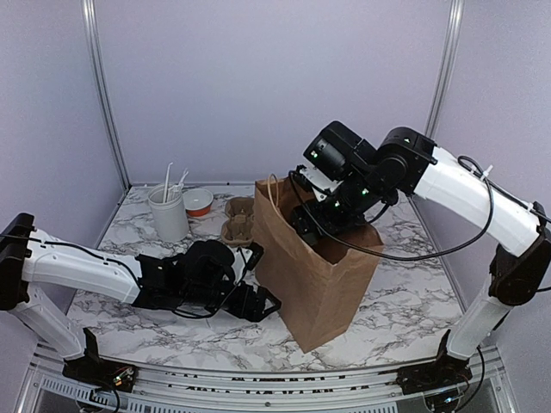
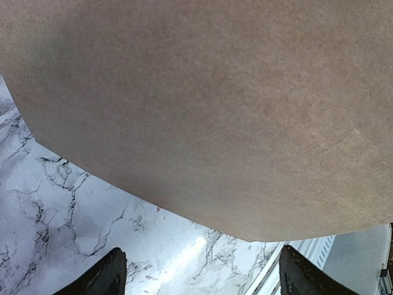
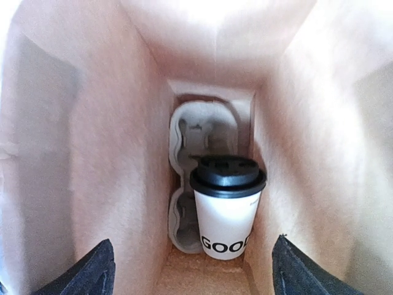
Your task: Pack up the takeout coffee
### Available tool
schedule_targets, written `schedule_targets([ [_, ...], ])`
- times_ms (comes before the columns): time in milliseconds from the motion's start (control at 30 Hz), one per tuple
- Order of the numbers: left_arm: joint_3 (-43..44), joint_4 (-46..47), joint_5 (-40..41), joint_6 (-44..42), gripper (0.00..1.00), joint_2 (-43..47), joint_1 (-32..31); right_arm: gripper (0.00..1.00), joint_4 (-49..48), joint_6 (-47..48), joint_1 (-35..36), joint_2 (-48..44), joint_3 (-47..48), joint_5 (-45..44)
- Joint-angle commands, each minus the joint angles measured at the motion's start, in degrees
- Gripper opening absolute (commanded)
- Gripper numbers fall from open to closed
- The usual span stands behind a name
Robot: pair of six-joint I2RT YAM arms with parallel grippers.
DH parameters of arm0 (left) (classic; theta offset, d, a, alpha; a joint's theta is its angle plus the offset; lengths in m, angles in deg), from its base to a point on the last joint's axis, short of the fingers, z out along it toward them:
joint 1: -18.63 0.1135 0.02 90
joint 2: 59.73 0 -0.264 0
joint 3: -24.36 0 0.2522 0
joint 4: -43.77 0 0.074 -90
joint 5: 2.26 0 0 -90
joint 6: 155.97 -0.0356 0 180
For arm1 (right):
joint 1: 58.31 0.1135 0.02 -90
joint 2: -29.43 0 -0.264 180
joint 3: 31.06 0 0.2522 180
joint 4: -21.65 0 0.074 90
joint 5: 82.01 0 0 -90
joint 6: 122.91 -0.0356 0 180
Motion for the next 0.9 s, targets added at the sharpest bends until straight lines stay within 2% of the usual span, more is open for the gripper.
schedule_targets([
  [0,2.4,-3.1,0.4,-1.1,0.86,2.3,0.8,0.85,1.1,1.8,-0.3,0.0,5.4,-3.1],
  [500,7.6,-9.9,1.3,-2.4,0.87,6.3,3.8,0.89,-6.4,5.1,-1.9,-4.9,10.4,-7.4],
  [767,10.2,-14.0,5.9,-2.5,0.87,8.9,4.9,0.91,-20.4,9.2,-3.1,-9.9,8.9,-7.7],
  [867,11.8,-16.7,8.8,-2.7,0.87,10.9,5.9,0.96,-25.8,10.9,-4.7,-12.4,6.7,-8.7],
])
